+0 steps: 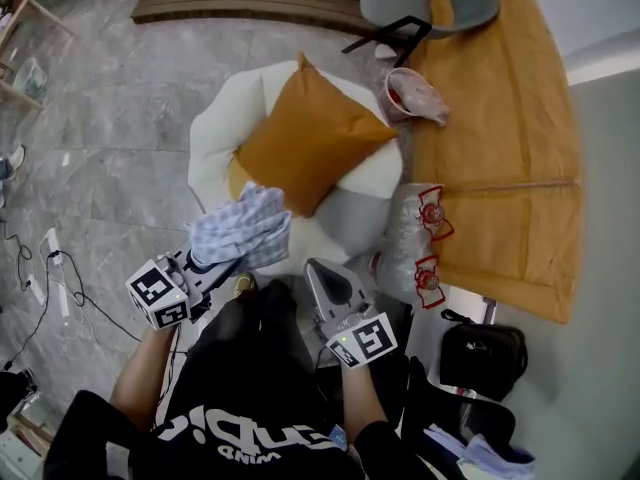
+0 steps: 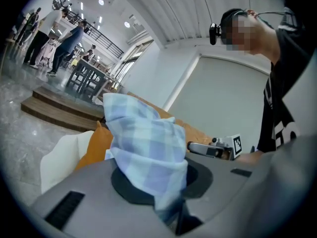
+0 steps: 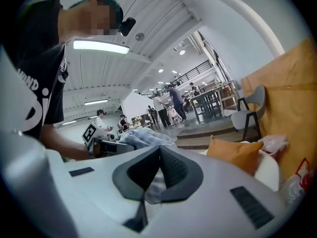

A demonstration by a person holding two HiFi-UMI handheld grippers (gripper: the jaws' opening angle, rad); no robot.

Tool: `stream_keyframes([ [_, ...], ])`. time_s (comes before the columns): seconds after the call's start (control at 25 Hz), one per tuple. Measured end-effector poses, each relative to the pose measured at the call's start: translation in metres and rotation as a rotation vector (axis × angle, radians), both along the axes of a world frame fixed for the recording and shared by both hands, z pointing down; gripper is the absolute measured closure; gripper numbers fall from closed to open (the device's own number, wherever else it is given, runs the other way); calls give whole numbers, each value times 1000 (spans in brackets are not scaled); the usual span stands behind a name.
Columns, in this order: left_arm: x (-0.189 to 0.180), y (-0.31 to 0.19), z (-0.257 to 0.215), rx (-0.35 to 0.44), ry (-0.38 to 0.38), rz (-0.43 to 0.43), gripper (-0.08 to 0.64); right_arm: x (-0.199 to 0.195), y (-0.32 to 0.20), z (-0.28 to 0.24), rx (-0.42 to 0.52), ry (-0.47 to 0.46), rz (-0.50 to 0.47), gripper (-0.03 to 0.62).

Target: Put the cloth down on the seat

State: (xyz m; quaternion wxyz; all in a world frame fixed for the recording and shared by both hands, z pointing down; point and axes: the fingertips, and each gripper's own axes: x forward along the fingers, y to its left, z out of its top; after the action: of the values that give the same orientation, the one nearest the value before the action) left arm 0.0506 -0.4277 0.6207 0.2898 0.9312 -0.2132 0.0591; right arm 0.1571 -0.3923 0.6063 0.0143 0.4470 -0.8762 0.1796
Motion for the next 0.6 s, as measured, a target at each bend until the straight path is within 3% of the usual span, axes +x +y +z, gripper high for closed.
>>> stream_keyframes([
  [0.36, 12, 2, 66, -80, -24, 21, 483, 8, -2, 49, -58, -13, -4, 572],
  [0.6, 32, -5, 136, -100, -45, 30, 483, 23, -11, 107, -69, -29, -21, 572],
])
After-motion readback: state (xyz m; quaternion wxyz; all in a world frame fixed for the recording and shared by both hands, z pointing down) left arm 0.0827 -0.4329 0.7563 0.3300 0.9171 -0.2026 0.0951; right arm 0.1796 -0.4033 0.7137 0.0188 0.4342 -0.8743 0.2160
